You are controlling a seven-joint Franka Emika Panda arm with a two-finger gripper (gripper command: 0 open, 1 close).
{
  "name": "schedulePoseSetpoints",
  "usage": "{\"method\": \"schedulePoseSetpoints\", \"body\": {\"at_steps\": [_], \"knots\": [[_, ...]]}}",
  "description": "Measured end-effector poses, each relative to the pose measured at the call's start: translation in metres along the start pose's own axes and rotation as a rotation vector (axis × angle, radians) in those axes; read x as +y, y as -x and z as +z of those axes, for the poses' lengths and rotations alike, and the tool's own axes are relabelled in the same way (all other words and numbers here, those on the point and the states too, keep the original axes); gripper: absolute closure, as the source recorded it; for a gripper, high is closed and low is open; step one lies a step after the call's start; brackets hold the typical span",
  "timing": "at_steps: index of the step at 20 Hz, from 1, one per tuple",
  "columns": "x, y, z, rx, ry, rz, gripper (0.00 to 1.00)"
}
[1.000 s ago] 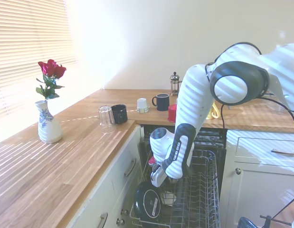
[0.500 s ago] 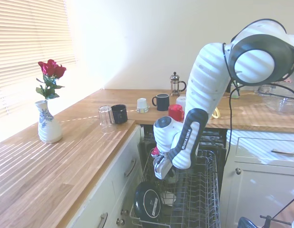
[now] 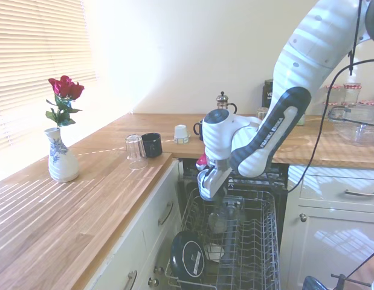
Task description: Unload the mug from the dish rack
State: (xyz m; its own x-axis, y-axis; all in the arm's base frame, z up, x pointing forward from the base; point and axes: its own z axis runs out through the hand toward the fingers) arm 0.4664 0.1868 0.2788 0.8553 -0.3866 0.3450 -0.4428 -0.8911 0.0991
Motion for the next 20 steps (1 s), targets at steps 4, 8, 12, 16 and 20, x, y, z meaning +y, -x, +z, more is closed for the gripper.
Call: {"method": "schedulePoseSetpoints", "body": {"at_steps": [4,8,12,16,20], "knots": [[0.041,-0.043,-0.046,0.01,-0.015,0.066,1.0],[0.092,-0.081,-0.073,0.0,-0.038,0.126,1.0],[0.128,-0.1,-0.065,-0.048,-0.033,0.169,1.0],[0.173,-0.12,-0.051,-0.083,-0.025,0.214,1.0],[0.207,-0.14,-0.041,-0.101,-0.021,0.243,1.0]]}}
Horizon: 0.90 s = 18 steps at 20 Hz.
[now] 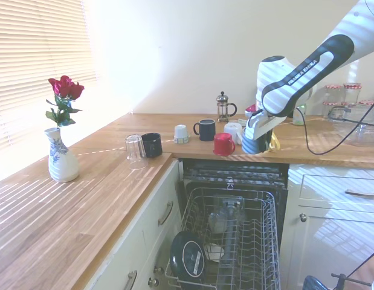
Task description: Unload the mug from the dish rack
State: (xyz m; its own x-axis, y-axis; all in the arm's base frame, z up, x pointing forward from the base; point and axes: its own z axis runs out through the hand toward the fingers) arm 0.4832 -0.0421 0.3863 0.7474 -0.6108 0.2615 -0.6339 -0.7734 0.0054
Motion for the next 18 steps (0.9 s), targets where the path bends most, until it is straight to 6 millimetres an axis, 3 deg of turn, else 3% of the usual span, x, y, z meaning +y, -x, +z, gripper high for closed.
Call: {"method": "schedulePoseSetpoints", "body": {"at_steps": [3,10,18], "knots": [[-0.009,-0.017,0.005,-0.011,0.012,-0.002,1.0],[-0.039,-0.069,0.04,-0.061,0.054,-0.004,1.0],[-0.053,-0.105,0.038,-0.08,0.088,-0.022,1.0]]}}
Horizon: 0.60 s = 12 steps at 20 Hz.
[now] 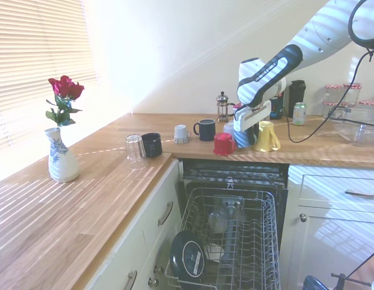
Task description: Unload the mug from the dish rack
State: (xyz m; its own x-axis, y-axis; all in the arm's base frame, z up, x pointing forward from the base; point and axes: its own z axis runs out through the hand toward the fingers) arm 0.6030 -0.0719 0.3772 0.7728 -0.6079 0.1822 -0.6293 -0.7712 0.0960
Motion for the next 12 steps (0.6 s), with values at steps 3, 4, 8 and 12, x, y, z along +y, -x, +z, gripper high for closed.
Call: {"method": "schedulePoseSetpoints", "body": {"at_steps": [3,4,8,12], "knots": [[-0.007,-0.006,0.009,-0.007,0.004,-0.003,1.0],[-0.009,-0.008,0.012,-0.009,0.005,-0.005,1.0],[-0.009,-0.014,0.018,-0.031,0.005,0.018,0.0],[-0.01,-0.017,0.02,-0.051,0.005,0.033,0.0]]}}
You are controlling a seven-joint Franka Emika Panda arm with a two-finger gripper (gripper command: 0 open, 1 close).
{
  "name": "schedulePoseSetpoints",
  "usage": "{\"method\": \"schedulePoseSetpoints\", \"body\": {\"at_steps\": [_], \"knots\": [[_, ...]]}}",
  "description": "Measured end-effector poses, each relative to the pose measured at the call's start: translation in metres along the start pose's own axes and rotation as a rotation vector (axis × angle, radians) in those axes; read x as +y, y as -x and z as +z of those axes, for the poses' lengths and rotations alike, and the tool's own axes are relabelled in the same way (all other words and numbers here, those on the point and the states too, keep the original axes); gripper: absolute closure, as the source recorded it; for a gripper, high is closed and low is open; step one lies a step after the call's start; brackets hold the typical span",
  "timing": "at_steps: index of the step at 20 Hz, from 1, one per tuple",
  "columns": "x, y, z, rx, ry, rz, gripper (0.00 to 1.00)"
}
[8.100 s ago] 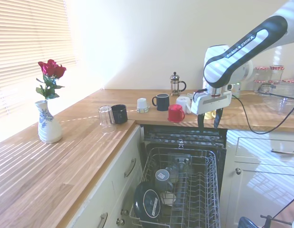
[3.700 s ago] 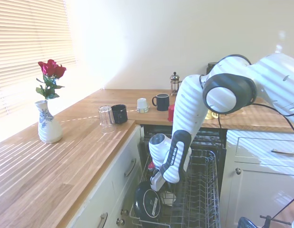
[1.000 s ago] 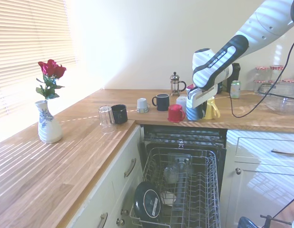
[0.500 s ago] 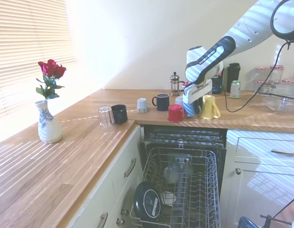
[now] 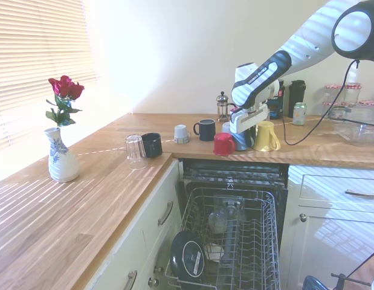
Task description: Unload the mug from the dish rack
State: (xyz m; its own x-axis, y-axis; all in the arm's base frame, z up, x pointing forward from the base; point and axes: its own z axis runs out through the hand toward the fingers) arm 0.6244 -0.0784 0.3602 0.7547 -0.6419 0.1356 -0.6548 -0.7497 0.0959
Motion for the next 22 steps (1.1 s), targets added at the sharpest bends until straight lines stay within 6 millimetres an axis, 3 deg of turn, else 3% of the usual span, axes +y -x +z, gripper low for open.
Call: {"method": "schedulePoseSetpoints", "body": {"at_steps": [6,11,17,22], "knots": [[0.008,-0.008,0.0,0.002,0.002,0.021,0.0],[0.009,-0.012,-0.015,0.016,-0.007,0.027,0.0],[0.018,-0.006,-0.068,0.056,-0.042,0.035,0.0],[0.06,0.039,-0.113,0.086,-0.09,0.056,0.0]]}}
